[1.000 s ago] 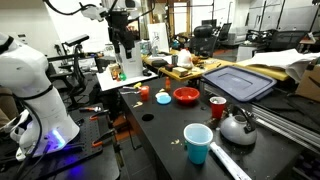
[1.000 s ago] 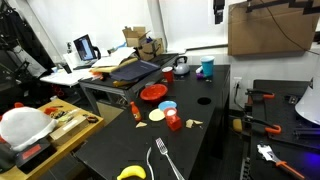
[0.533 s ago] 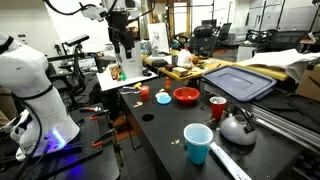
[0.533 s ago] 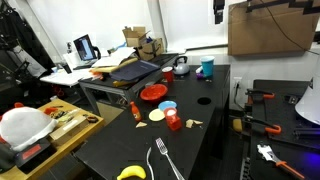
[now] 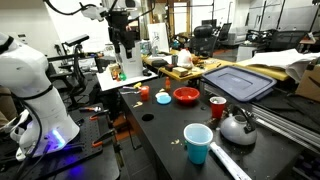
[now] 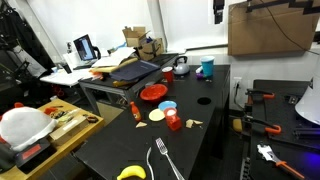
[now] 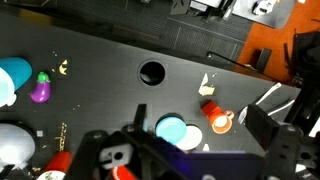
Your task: Move the red cup to the left
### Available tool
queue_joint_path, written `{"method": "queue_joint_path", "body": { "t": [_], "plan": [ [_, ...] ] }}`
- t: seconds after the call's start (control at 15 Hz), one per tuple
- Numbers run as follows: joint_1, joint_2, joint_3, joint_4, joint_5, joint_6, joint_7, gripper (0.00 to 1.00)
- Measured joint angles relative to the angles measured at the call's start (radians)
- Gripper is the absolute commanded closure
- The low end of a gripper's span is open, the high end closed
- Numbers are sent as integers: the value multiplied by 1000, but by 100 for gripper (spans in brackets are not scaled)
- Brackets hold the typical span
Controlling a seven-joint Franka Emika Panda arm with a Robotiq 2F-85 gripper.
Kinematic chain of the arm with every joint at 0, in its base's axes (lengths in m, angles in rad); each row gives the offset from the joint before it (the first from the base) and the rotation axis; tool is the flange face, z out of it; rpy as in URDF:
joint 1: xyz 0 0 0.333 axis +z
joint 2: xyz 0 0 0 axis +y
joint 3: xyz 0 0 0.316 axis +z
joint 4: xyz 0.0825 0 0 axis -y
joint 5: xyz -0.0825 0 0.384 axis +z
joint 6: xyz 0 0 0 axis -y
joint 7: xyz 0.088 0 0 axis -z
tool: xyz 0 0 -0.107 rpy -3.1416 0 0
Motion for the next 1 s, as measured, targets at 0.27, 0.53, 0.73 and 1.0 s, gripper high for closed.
{"method": "queue_joint_path", "body": {
  "t": [0.27, 0.53, 0.73, 1.0],
  "plan": [
    [0, 26, 2, 27, -6, 22, -3, 0],
    [0, 98, 1, 84, -7, 57, -37, 0],
    [1, 176, 0, 138, -4, 85, -75, 0],
    [2, 298, 1, 227, 1, 109, -144, 0]
  ]
}}
